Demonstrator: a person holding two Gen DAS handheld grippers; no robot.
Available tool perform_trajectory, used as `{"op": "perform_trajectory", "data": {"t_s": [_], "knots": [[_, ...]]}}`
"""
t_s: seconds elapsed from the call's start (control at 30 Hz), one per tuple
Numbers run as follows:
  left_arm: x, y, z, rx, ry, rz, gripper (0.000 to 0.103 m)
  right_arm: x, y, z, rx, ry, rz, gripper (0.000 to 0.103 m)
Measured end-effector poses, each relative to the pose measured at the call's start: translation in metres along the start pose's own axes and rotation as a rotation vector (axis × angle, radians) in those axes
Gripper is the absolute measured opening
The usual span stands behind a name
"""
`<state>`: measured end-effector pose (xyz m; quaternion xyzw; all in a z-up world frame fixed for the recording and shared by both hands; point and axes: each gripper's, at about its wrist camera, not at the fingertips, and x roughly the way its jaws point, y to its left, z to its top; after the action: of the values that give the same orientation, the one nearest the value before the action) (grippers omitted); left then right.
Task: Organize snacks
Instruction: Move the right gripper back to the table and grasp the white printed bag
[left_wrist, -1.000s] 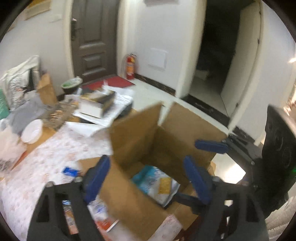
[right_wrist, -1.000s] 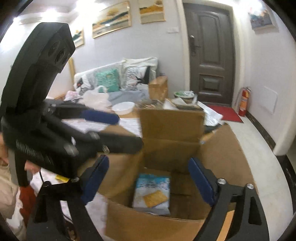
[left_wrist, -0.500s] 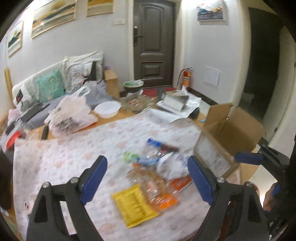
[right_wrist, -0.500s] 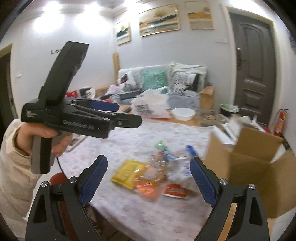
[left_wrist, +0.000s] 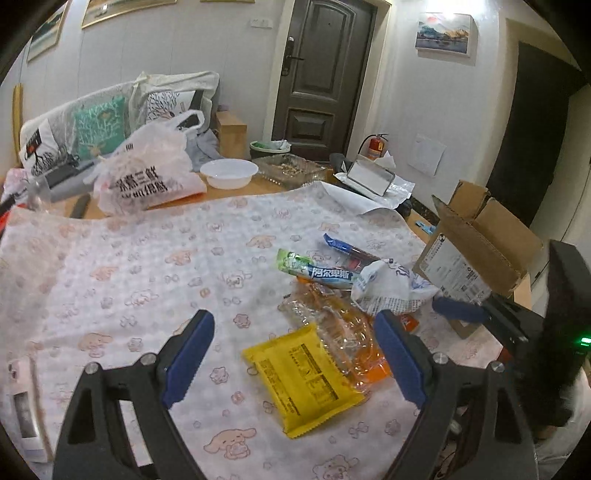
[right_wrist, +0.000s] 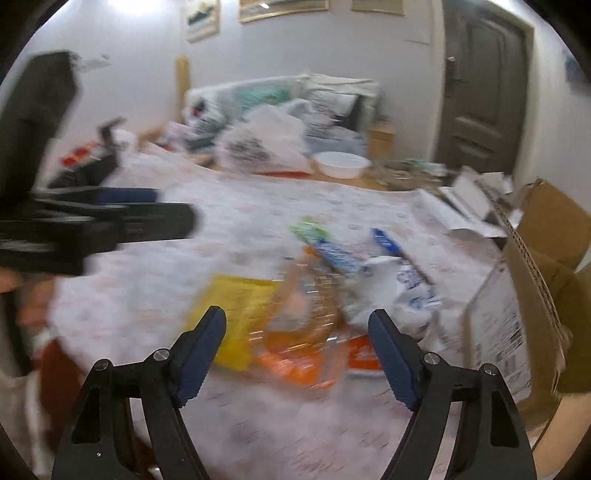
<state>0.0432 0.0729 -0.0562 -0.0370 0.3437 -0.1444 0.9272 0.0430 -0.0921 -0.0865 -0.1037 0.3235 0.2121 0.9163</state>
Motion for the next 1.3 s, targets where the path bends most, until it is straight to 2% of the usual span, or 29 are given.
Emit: {"op": "perform_trajectory", "data": {"t_s": [0.17,0.27,0.43,0.57,0.63,0.83,1.0,1.07,1.1,1.17,1.3], "knots": [[0.01,0.009,0.002,-0.018,-0.007,-0.033,0.086,0.035,-0.005,0.008,-0.083,0.008,-0.221,0.076],[0.014,0.011,0.003,-0.015,-0.011,-0.049,0.086,0.049,-0.011,0.012,-0.123,0.036,-0.297,0.077],[0.023,0.014,0.002,-0.014,-0.007,-0.086,0.086,0.076,-0.04,0.018,-0.057,0.156,-0.285,0.078],[0.031,0.015,0.0,-0.013,0.008,-0.084,0.086,0.086,-0.051,0.019,-0.069,0.199,-0.279,0.08],[0.034,0.016,-0.001,-0.02,0.017,-0.086,0.086,0.092,-0.055,0.02,-0.074,0.245,-0.247,0.085],[0.037,0.015,-0.003,-0.021,0.029,-0.089,0.086,0.098,-0.067,0.02,-0.032,0.311,-0.132,0.085],[0.038,0.015,-0.003,-0.021,0.036,-0.089,0.086,0.097,-0.058,0.013,-0.078,0.321,-0.135,0.074],[0.038,0.014,-0.003,-0.017,0.038,-0.092,0.086,0.095,-0.058,0.011,-0.069,0.318,-0.131,0.064],[0.037,0.013,-0.003,-0.014,0.039,-0.095,0.086,0.093,-0.057,0.01,-0.076,0.315,-0.139,0.055],[0.036,0.011,-0.003,-0.011,0.039,-0.102,0.086,0.087,-0.054,0.009,-0.091,0.299,-0.154,0.048],[0.033,0.004,-0.002,-0.006,0.04,-0.124,0.086,0.073,-0.053,0.008,-0.066,0.257,-0.13,0.037]]}}
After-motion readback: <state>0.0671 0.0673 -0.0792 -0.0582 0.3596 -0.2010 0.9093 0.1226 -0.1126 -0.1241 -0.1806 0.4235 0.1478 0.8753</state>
